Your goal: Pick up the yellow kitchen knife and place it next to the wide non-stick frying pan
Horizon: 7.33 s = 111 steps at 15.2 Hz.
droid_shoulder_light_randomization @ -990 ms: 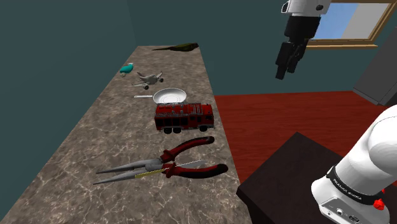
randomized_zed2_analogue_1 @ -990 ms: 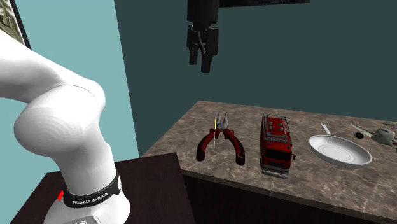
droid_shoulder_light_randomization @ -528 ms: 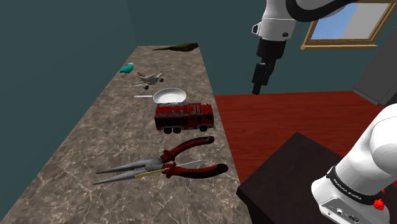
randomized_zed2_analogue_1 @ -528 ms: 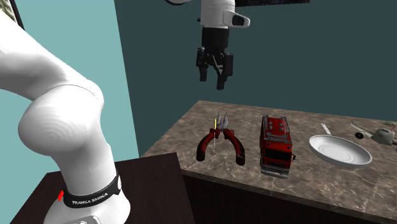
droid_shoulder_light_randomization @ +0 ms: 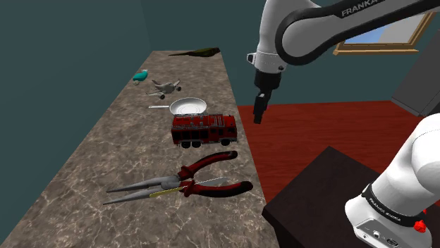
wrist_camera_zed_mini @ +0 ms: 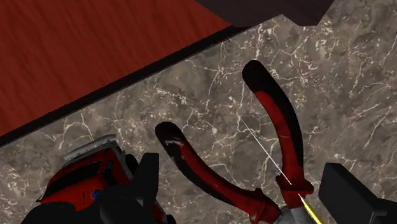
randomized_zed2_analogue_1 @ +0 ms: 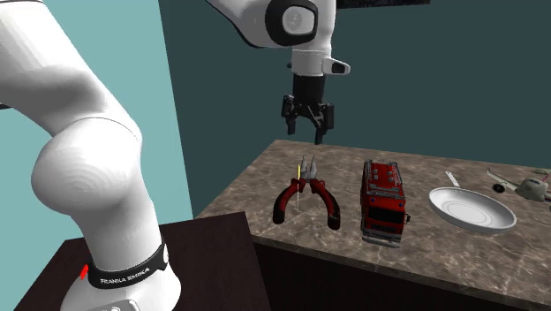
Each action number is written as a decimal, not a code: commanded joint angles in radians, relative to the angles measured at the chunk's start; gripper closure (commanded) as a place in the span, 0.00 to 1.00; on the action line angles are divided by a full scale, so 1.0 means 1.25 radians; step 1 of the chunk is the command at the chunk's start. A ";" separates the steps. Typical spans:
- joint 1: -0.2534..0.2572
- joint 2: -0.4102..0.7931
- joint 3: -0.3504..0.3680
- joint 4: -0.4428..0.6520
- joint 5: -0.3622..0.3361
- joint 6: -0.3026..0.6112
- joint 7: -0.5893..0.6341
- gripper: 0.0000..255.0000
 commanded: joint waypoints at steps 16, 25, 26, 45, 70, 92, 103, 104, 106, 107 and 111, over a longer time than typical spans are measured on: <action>0.100 0.479 0.092 0.192 -0.183 0.312 -0.048 0.00; 0.206 0.724 0.075 0.369 -0.325 0.380 -0.053 0.00; 0.219 0.750 0.072 0.392 -0.339 0.385 -0.056 0.00; 0.242 0.832 0.046 0.427 -0.366 0.431 -0.042 1.00; 0.201 0.678 0.101 0.399 -0.306 0.307 -0.085 1.00; -0.037 0.646 0.073 0.424 -0.234 0.262 -0.404 1.00; -0.164 0.739 0.041 0.585 -0.213 0.195 -0.592 1.00; -0.174 0.751 0.039 0.606 -0.212 0.186 -0.608 1.00; -0.193 0.778 0.034 0.653 -0.209 0.166 -0.639 1.00; -0.203 0.792 0.031 0.678 -0.208 0.156 -0.654 1.00; -0.227 0.844 0.023 0.758 -0.206 0.127 -0.696 1.00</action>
